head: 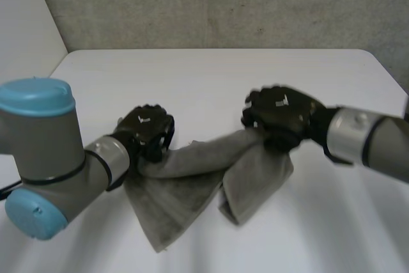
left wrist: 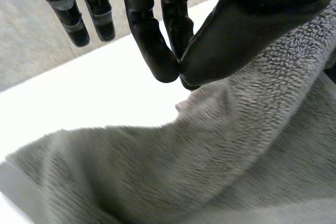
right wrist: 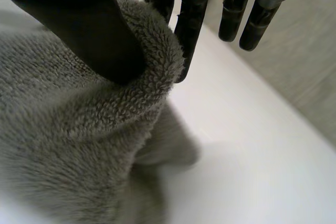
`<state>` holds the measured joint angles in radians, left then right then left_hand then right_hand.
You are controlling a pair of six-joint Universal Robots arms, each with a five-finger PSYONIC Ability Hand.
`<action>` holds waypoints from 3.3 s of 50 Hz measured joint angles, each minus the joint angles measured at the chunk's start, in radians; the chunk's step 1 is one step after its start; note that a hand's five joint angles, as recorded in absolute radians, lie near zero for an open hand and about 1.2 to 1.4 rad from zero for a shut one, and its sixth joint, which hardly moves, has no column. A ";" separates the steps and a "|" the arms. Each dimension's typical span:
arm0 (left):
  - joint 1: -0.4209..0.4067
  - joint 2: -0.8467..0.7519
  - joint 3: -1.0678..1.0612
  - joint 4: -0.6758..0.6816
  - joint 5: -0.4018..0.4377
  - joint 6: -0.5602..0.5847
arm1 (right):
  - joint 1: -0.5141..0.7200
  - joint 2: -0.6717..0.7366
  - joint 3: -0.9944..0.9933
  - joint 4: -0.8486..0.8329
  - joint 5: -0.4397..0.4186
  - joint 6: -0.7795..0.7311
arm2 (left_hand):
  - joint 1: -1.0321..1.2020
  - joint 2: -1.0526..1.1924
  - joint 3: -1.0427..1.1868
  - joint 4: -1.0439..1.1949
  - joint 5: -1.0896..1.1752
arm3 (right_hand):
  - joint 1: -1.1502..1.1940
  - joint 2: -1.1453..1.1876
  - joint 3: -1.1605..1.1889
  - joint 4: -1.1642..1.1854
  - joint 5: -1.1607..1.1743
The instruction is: Fold the towel.
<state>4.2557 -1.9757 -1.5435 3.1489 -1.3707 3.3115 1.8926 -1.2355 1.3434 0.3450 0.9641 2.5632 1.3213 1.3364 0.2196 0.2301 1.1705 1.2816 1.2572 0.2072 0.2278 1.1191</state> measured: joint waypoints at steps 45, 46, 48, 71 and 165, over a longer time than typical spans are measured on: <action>-0.355 -0.096 0.018 0.031 -0.397 -0.125 | 0.053 -0.061 0.440 -0.444 0.475 0.169 | -0.943 -1.000 0.000 0.000 -1.046 | -1.054 -1.007 0.000 0.000 -1.057; -0.370 -0.118 0.033 0.031 -0.422 -0.135 | 0.048 -0.050 0.445 -0.457 0.476 0.185 | -0.957 -1.011 0.000 0.000 -1.059 | -1.054 -1.007 0.000 0.000 -1.057; -0.391 -0.146 0.058 0.031 -0.452 -0.152 | 0.042 -0.031 0.453 -0.480 0.479 0.202 | -0.971 -1.026 0.000 0.000 -1.074 | -1.054 -1.007 0.000 0.000 -1.057; -0.465 -0.351 0.273 0.121 -0.502 -0.386 | 0.033 0.089 0.439 -0.640 0.530 0.157 | -0.972 -1.039 0.000 0.000 -1.083 | -1.054 -1.007 0.000 0.000 -1.057; 0.043 -0.106 0.211 0.122 -0.262 0.085 | 0.007 0.075 -0.033 -0.361 0.225 -0.135 | -0.142 -0.163 0.000 0.000 -0.166 | 0.042 0.054 0.000 0.000 0.040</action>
<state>4.2989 -2.0818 -1.3323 3.2713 -1.6322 3.3968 1.8991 -1.1609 1.3108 -0.0163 1.1892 2.4277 1.1794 1.1730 0.2196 0.2301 1.0047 1.3239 1.3112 0.2072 0.2278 1.1592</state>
